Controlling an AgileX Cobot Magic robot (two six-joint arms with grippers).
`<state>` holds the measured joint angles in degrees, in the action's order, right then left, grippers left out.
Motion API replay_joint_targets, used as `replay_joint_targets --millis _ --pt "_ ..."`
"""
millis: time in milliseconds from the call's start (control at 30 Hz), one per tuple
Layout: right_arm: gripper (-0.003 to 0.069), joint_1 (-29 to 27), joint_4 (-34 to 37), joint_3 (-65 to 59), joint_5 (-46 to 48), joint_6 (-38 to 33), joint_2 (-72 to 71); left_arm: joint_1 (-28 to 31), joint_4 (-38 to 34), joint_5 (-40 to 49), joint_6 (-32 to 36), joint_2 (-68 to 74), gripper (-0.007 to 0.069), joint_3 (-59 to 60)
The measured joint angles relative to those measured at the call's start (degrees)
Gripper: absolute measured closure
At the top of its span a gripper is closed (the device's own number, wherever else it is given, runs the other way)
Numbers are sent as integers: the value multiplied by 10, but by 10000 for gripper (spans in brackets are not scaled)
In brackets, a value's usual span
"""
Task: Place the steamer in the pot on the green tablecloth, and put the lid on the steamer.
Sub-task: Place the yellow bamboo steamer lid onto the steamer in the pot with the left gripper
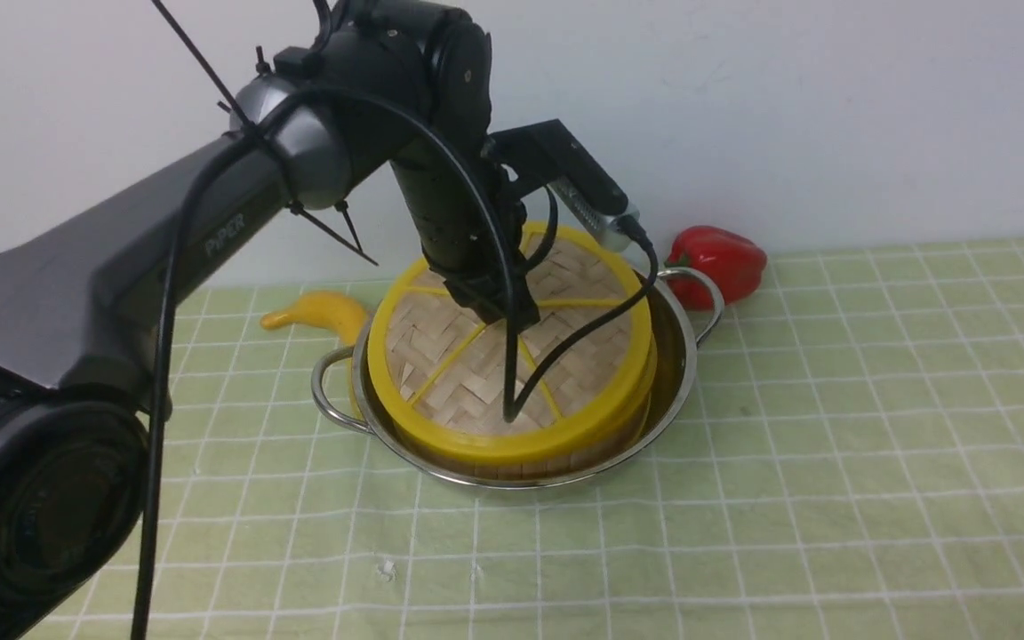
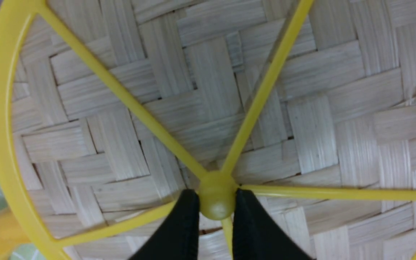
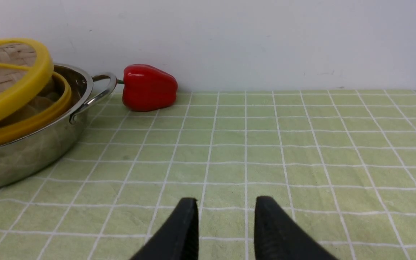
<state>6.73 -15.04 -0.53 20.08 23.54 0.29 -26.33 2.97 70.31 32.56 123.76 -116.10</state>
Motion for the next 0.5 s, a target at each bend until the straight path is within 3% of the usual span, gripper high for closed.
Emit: replay_joint_targets --millis 500 --pt "417 0 0 0 0 0 0 -5 0 0 0 11 518 -35"
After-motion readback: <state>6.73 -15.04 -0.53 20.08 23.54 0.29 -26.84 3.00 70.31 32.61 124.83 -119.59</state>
